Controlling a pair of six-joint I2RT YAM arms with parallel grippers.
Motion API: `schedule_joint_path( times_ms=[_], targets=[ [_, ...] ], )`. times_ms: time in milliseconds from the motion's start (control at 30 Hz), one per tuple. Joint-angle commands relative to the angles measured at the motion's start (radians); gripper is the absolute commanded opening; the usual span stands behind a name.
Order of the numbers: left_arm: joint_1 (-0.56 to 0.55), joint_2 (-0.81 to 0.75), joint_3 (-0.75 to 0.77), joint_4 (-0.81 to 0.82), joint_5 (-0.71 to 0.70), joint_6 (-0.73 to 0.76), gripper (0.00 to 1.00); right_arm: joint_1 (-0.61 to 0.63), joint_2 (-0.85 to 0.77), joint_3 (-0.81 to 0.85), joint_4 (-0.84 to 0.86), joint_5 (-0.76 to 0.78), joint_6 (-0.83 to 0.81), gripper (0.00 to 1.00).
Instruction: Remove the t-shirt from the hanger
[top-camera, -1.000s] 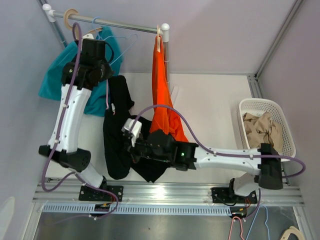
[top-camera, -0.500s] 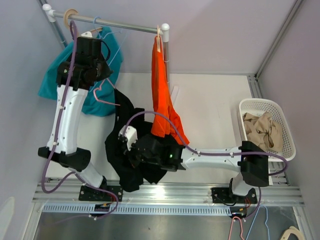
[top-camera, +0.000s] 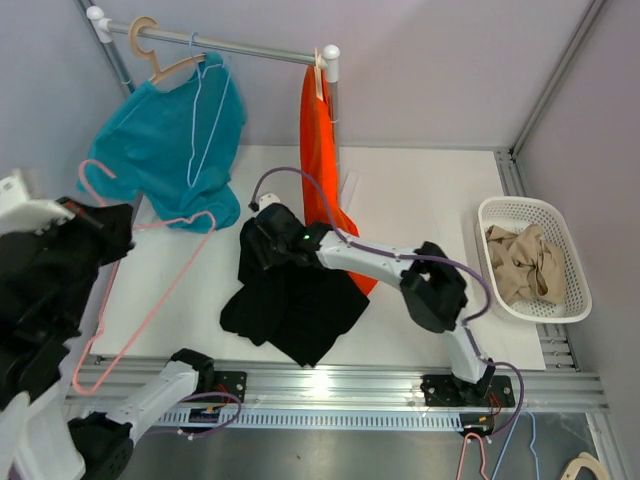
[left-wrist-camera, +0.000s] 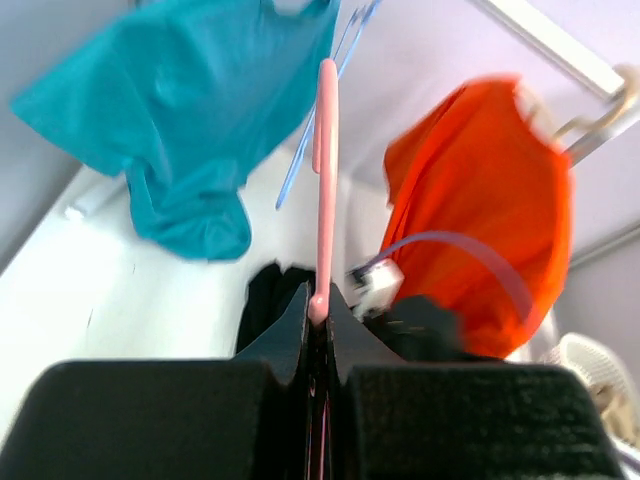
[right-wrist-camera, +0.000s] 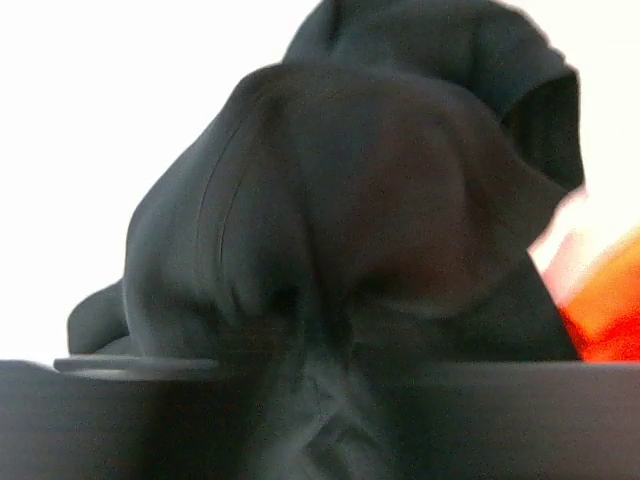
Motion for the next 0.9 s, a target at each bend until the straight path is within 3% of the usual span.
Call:
schedule_joint_path(
  times_ms=[0,67,333,433,600,667,700,733,867],
  targets=[
    [-0.005,-0.031,0.017,-0.021,-0.039,0.038,0.01,0.022,0.151,0.128,-0.211,0.043,0.017,0.82],
    [-0.005,-0.054,-0.012,-0.002,-0.051,0.043,0.01,0.030,0.202,0.205,-0.238,0.028,0.027,0.99],
    [-0.005,-0.157,-0.161,0.150,-0.038,0.054,0.01,0.067,0.383,0.234,-0.307,-0.013,0.042,0.99],
    [-0.005,-0.154,-0.178,0.186,-0.031,0.055,0.01,0.101,0.375,0.150,-0.331,-0.064,0.039,0.99],
    [-0.005,-0.130,-0.191,0.222,-0.038,0.074,0.01,0.246,0.166,-0.259,-0.250,-0.243,0.063,0.91],
    [-0.005,-0.121,-0.199,0.233,-0.041,0.080,0.01,0.309,0.091,-0.355,-0.256,-0.335,0.070,0.72],
    [-0.005,-0.111,-0.204,0.245,-0.038,0.081,0.01,0.370,0.028,-0.422,-0.272,-0.355,0.074,0.50],
    [-0.005,-0.108,-0.211,0.253,-0.033,0.081,0.01,0.395,0.000,-0.448,-0.290,-0.366,0.085,0.02],
    [-0.005,-0.108,-0.256,0.285,-0.007,0.071,0.01,0.457,-0.213,-0.521,-0.400,-0.342,0.134,0.00]
  ],
)
